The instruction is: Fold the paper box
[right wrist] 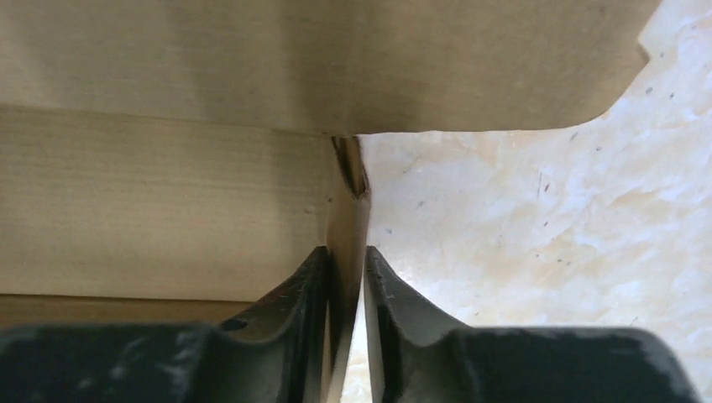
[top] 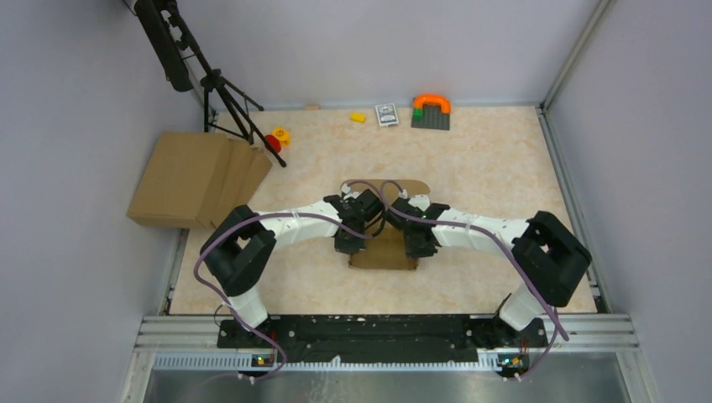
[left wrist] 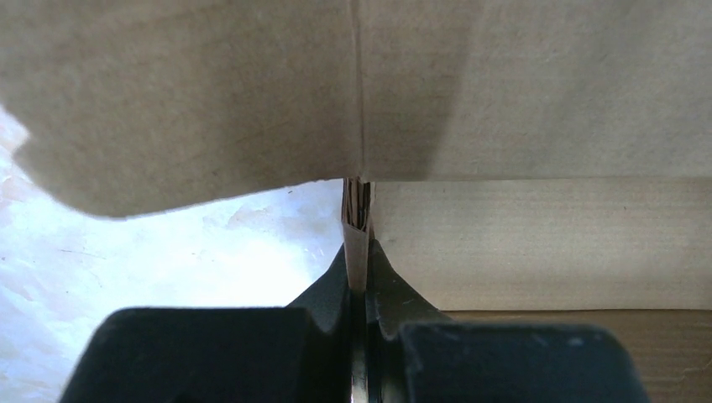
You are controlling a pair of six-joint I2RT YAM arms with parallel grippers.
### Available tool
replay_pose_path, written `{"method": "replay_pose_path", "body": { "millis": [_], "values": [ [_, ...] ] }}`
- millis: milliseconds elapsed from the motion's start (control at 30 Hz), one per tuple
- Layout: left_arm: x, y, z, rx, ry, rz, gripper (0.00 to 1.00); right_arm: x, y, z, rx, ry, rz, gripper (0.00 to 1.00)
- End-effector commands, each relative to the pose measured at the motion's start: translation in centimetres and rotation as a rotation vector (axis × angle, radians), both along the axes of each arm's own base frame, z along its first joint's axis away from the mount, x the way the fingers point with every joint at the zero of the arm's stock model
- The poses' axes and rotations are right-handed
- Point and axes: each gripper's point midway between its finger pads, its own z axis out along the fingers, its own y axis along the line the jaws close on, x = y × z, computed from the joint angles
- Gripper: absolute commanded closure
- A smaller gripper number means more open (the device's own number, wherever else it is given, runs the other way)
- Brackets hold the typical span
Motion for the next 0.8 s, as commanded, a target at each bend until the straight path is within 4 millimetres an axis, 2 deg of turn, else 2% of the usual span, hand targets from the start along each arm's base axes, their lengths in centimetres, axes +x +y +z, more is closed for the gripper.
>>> {"method": "replay_pose_path", "body": {
  "millis": [0, 67, 233, 267, 300, 433, 633, 733, 767],
  "values": [
    [0.0, 0.8, 0.7, 0.025, -0.03, 0.037, 1.0, 0.9, -1.0, 0.8, -0.112, -0.06, 0.014, 0.87],
    [0.1, 0.7, 1.0, 0.009, -0.046, 0.042, 1.0, 1.0, -1.4, 0.9, -0.137, -0.076, 0.013, 0.98],
    [0.3, 0.5, 1.7, -0.017, -0.066, 0.05, 1.0, 1.2, -1.9, 1.1, -0.17, -0.089, 0.014, 1.0],
    [0.3, 0.5, 1.9, -0.023, -0.073, 0.054, 1.0, 1.2, -2.0, 1.1, -0.172, -0.094, 0.013, 0.97],
    [0.3, 0.5, 2.0, -0.025, -0.078, 0.056, 1.0, 1.4, -1.9, 1.3, -0.168, -0.103, 0.009, 0.88],
    [0.4, 0.8, 3.0, -0.045, -0.13, 0.08, 1.0, 1.9, -1.6, 2.8, -0.115, -0.162, -0.005, 0.71],
    [0.3, 1.2, 4.8, -0.117, -0.203, 0.115, 1.0, 2.8, -1.2, 6.5, 0.019, -0.296, -0.023, 0.6],
    [0.1, 1.4, 4.9, -0.119, -0.213, 0.117, 1.0, 2.7, 0.3, 8.0, 0.171, -0.342, 0.023, 0.44],
    [0.1, 1.5, 4.9, -0.115, -0.215, 0.117, 1.0, 2.7, 0.5, 8.3, 0.2, -0.34, 0.029, 0.41]
  ]
}}
